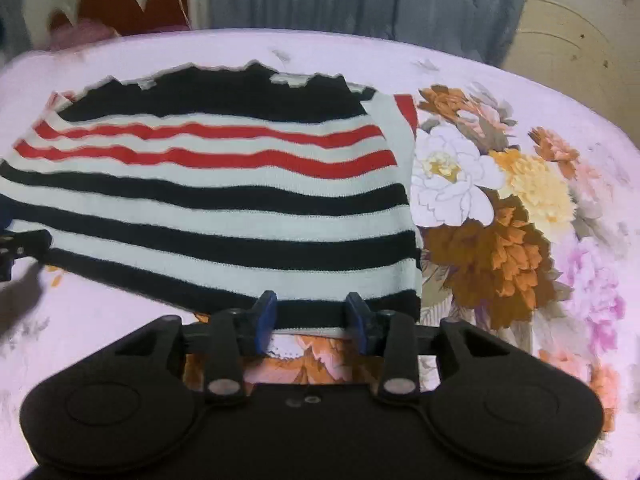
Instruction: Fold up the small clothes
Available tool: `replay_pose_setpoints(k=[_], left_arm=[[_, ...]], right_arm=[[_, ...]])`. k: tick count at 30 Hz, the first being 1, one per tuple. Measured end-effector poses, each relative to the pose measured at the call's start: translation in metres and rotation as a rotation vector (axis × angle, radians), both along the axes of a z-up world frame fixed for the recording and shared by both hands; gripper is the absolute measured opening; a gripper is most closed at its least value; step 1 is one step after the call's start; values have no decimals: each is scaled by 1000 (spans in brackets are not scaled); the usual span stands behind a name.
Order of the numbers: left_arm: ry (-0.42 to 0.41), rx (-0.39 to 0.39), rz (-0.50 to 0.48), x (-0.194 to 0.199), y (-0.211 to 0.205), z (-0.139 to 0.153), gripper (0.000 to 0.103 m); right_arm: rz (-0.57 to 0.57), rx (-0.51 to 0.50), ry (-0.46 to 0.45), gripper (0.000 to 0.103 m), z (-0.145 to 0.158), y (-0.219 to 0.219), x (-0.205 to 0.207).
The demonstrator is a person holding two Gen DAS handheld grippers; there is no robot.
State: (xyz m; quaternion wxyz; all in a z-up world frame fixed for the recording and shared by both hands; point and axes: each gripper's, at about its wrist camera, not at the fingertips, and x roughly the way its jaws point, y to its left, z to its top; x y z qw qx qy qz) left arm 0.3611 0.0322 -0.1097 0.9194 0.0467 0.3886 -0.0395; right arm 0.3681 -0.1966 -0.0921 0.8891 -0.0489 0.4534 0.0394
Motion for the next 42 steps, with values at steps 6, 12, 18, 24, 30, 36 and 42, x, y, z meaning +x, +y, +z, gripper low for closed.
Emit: replay_pose_setpoints(k=[6,12,18,24,30,36,42], left_arm=[[-21,23,31,2,12,7,77],[-1,-10,58,8,37,-5,77],[3,-19,56,9,41,-8,78],[1,-23,57,9,43,-9,80],[7,-37,59,9,45,-10,82],[23,-54,68,11,49,-8,84],[-48,-240,206,-29,79,11,84]], right_arm=[[-42,26,-110,46,27,-1,9],[-21,26,-19,44,-6,-9,13],[-22,8,-24,44,-5,-5,11],[-24,-2,-24,45,-5,-3,10],[10,-41,-32,45,-6,1,9],[12,-44,-30,45,-6,1,9],[4,-7,-137,53,20,-4,-14]])
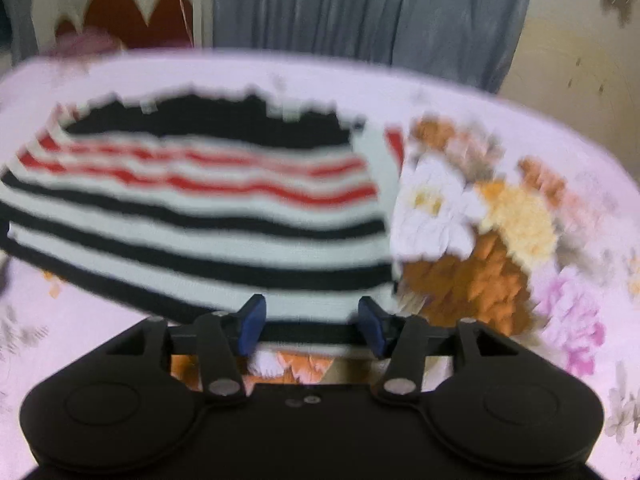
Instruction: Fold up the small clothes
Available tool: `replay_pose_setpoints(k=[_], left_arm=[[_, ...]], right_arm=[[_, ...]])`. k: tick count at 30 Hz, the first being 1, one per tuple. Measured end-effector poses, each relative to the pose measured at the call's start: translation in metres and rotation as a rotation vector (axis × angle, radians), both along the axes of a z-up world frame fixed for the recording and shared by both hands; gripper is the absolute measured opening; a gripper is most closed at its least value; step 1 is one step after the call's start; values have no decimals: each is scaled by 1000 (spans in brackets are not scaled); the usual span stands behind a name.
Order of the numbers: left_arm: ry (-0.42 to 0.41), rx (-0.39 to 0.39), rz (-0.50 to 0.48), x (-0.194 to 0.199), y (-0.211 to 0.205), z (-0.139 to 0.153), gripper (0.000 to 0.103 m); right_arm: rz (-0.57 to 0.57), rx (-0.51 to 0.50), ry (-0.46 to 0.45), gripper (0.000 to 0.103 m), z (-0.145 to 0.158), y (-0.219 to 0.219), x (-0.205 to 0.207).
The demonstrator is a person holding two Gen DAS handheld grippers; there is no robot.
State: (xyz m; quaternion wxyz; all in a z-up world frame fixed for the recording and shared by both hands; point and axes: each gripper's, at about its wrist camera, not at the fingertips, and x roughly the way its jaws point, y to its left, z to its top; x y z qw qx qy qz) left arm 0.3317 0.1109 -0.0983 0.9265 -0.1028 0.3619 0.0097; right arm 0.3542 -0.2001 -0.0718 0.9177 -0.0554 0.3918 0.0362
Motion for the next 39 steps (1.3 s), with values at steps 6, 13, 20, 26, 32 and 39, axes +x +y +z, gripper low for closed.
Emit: replay_pose_setpoints(k=[6,13,20,26,32,39], left_arm=[[26,-378,188,-4,35,-36,66],[-55,-532,284,25,44,-55,66],[-69,-633,361,59,56,-75,20],[-184,-733,264,53,61,-52,14],[-33,-725,317,68,63,-80,14],[-101,-645,304,68,44,-48,14]], right_arm=[[24,140,-27,3,5,4,2],[90,186,-13,0,10,37,48],[166,164,39,0,1,89,93],[187,115,90,0,-14,113,106],[169,103,87,0,-21,115,101],[168,144,111,0,-20,110,107]])
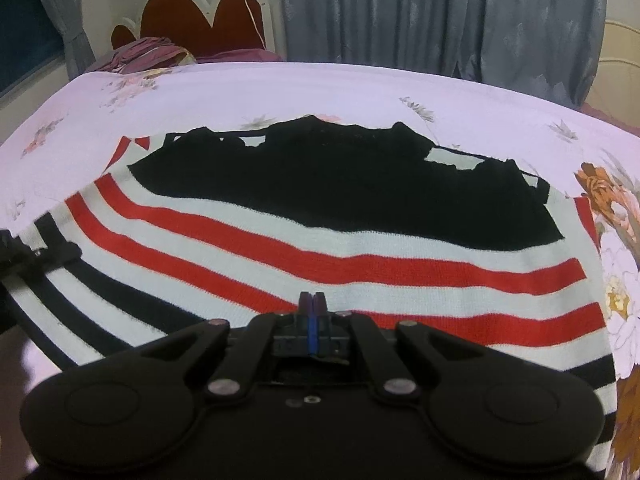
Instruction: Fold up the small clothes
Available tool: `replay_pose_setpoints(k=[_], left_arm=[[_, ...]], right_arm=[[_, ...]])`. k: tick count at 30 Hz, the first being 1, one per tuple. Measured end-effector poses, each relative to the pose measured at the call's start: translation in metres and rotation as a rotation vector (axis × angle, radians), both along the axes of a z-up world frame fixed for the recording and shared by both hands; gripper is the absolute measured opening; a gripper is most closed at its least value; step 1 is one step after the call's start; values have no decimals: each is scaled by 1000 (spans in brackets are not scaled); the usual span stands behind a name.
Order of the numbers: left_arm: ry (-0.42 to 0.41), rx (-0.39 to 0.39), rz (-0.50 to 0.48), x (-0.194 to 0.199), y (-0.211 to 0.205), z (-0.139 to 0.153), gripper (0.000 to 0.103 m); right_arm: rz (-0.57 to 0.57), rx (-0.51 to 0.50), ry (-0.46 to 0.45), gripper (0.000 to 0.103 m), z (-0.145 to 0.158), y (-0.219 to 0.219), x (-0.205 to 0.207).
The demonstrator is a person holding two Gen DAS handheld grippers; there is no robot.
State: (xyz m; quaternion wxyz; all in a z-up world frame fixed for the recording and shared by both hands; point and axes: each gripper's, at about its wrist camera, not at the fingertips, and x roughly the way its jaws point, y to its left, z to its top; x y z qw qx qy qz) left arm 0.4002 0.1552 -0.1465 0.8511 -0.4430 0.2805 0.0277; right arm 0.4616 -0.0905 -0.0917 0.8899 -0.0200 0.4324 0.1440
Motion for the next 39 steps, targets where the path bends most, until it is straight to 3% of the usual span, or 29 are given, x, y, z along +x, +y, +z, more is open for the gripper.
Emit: replay_pose_setpoints(k=[2,4,8,12,15,19,20,21,22,23,24,28,29,31,33,35,36,37,39], left_arm=[[-21,50,-18,3,-9,18,14],[-47,104,-46,9,-31,41,14],[-52,231,-146,21,-95,83,14],[-58,356,-266,28,-174,108,14],[-35,438,-386,33,-240,107,14],[96,553,-539,37,-321,67,15],[142,606,-567,38,-338,54,25],[132,670,-582,33,-353,50,36],[98,694,-606,27,-361,53,69],[71,665,-645,21,-363,58,80],[56,641,-655,8,-362,66,80],[-20,584,-611,-16,-317,104,75],[-25,578,-580,-19,-304,112,68],[-23,601,-490,-17,-270,121,65],[24,644,-410,-6,-237,118,59],[66,629,-366,10,-210,110,51],[89,632,-361,16,-201,104,47],[108,637,-367,21,-196,98,37],[132,619,-385,33,-189,83,35]], right_arm=[[-7,61,9,1,5,-11,1],[-39,159,-5,9,14,-34,-1],[-133,294,-51,9,32,-96,-9],[-241,363,-82,10,43,-164,-14],[-305,393,-90,10,46,-214,-20],[-350,418,-65,12,38,-260,-31],[-355,423,-52,14,35,-265,-32],[-360,435,-39,20,32,-273,-34],[-366,446,-32,33,30,-278,-35],[-376,461,-32,44,29,-284,-36],[-380,485,-43,60,30,-288,-38],[-327,562,-22,52,30,-295,-31],[-304,577,-12,52,29,-293,-30],[-258,590,13,51,28,-283,-25],[-230,596,41,51,23,-271,-20],[-211,590,69,50,18,-257,-14],[-198,584,82,47,15,-250,-9],[-187,581,91,43,14,-245,-5],[-172,542,108,41,13,-234,2]])
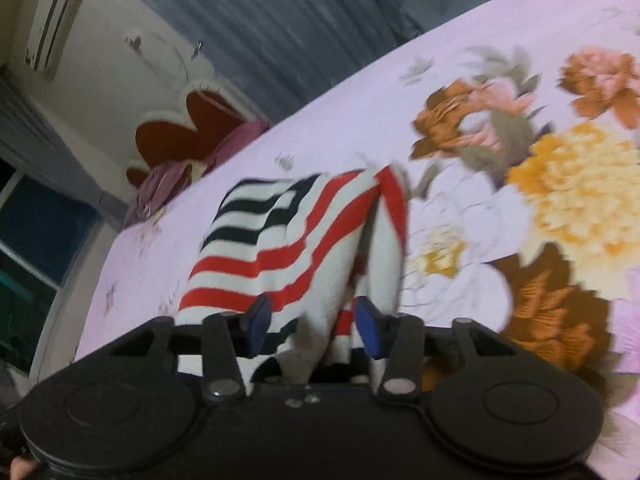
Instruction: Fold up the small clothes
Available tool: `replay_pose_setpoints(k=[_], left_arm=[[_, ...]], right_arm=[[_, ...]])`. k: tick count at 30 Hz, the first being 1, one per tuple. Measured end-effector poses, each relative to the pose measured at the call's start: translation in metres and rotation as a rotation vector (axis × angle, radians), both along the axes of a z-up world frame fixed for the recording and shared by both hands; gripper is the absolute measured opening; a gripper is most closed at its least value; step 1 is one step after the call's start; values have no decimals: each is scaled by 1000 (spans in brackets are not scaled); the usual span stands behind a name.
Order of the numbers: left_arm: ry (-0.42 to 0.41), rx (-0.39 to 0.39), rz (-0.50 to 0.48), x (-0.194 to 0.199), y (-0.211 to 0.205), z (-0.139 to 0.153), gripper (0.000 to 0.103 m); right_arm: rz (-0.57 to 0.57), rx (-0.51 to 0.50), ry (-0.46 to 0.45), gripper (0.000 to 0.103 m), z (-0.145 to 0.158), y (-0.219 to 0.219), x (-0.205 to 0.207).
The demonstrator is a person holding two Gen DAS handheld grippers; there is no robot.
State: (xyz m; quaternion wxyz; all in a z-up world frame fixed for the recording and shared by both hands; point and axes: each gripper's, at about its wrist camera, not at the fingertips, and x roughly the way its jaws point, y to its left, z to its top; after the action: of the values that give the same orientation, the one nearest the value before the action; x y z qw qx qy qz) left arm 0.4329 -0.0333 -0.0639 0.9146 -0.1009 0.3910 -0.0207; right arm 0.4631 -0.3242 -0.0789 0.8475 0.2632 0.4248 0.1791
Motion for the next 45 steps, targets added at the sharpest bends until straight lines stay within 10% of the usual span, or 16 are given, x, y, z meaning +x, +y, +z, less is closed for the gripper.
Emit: replay_pose_setpoints(k=[3,6,15,23,27,41,45], left_arm=[[22,-22,-12,9,0,-11,30],[16,-27,-80,22,-18,-17,3],[18,278,-275,32,-83,-17,2],[-41,216,-341,-21,-79,7,3],[52,249,-302,-25,-74,-35,2],[4,293,-316,5,-90,-13,5],[45,186,-292,11,-74,-7,6]], right_arm=[[26,-88,37,22,-5,17,11],[71,-144,-8,15,-1,23,9],[17,-124,8,17,-15,-11,6],[79,-186,-134,21,39,-8,-45],[195,-358,-37,12,-5,16,-58],[124,-314,-132,8,19,4,-12],[183,-386,-80,7,-3,15,1]])
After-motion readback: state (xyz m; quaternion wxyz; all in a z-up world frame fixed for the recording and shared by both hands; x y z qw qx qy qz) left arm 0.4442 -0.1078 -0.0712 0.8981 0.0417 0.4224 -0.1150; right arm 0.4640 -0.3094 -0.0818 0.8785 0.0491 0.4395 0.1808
